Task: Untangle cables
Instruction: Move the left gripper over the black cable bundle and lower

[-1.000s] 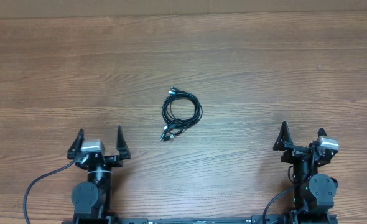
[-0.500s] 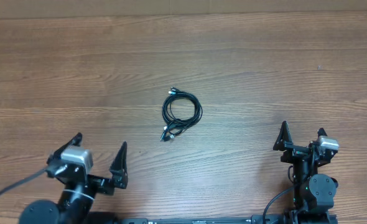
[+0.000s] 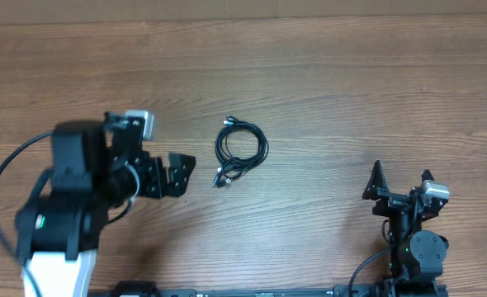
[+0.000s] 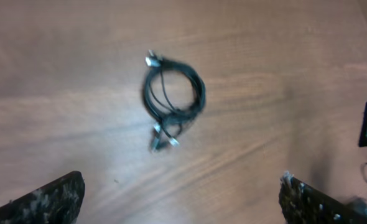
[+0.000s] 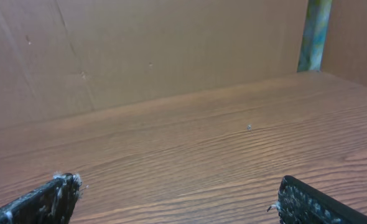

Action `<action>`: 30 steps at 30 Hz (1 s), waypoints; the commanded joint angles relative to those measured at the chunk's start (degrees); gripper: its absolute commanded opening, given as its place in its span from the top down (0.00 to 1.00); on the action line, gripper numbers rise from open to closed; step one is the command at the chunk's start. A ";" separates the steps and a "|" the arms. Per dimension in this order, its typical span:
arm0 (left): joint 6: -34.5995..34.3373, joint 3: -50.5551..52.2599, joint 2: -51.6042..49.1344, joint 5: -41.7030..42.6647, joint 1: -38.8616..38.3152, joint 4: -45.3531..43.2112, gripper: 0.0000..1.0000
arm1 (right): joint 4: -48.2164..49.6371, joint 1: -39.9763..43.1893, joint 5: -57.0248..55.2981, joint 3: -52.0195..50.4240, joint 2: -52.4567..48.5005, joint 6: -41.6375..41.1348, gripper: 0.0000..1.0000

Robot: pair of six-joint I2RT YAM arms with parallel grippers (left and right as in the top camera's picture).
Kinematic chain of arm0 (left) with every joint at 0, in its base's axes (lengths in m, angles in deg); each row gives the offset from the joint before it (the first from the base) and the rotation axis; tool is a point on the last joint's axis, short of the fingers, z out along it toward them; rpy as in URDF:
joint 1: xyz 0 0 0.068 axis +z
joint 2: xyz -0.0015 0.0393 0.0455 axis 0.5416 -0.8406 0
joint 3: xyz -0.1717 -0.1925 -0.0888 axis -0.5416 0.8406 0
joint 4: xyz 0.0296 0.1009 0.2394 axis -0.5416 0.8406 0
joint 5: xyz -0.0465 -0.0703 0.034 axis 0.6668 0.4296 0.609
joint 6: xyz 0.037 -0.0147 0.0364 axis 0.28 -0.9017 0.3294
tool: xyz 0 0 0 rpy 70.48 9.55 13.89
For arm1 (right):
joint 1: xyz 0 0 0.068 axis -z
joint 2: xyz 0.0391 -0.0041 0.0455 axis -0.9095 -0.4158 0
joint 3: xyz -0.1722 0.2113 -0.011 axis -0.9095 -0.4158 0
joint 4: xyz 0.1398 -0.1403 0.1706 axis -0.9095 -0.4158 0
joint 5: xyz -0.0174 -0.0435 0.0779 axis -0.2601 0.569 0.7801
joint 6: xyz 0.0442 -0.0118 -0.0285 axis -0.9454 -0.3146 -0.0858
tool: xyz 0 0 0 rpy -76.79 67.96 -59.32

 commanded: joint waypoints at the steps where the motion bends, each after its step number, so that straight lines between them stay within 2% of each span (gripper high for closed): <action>1: -4.24 -1.25 -7.17 4.48 0.20 1.27 0.00 | 0.13 -0.26 -0.57 0.94 0.68 0.17 0.00; 5: -4.31 -1.20 -14.14 4.52 0.20 1.90 0.00 | 0.13 -0.26 -0.57 0.94 0.68 0.17 0.00; 9: -10.88 -1.18 -22.56 4.44 0.20 -1.01 0.00 | 0.13 -0.26 -0.57 0.94 0.68 0.17 0.00; 11: -10.88 -1.20 -25.75 4.04 0.20 -3.10 0.00 | 0.13 -0.26 -0.57 0.94 0.68 0.17 0.00; 12: -11.02 -1.20 -27.63 4.26 0.20 -4.57 0.13 | 0.13 -0.26 -0.57 0.94 0.68 0.17 0.00; 14: -12.02 -1.20 -31.01 4.94 0.09 -6.99 0.80 | 0.13 -0.26 -0.57 0.94 0.68 0.17 0.00; 15: -12.26 -1.18 -32.41 5.57 -0.07 -7.50 0.96 | 0.13 -0.26 -0.57 0.94 0.68 0.17 0.00; 18: -12.39 -1.18 -37.05 5.75 -1.36 -9.70 0.96 | 0.13 -0.26 -0.57 0.94 0.68 0.17 0.00; 25: -12.44 -1.18 -45.24 5.35 -5.16 -21.59 0.96 | 0.13 -0.26 -0.57 0.94 0.68 0.17 0.00; 27: -12.59 -1.18 -46.62 5.35 -6.80 -25.18 0.91 | 0.13 -0.26 -0.57 0.94 0.68 0.20 0.00; 28: -12.57 -1.18 -47.34 5.29 -8.24 -27.23 0.84 | 0.13 -0.26 -0.57 0.94 0.68 0.20 0.00; 30: -12.61 -1.18 -47.78 3.19 -10.54 -29.16 0.81 | 0.13 -0.26 -0.57 0.94 0.68 0.17 0.00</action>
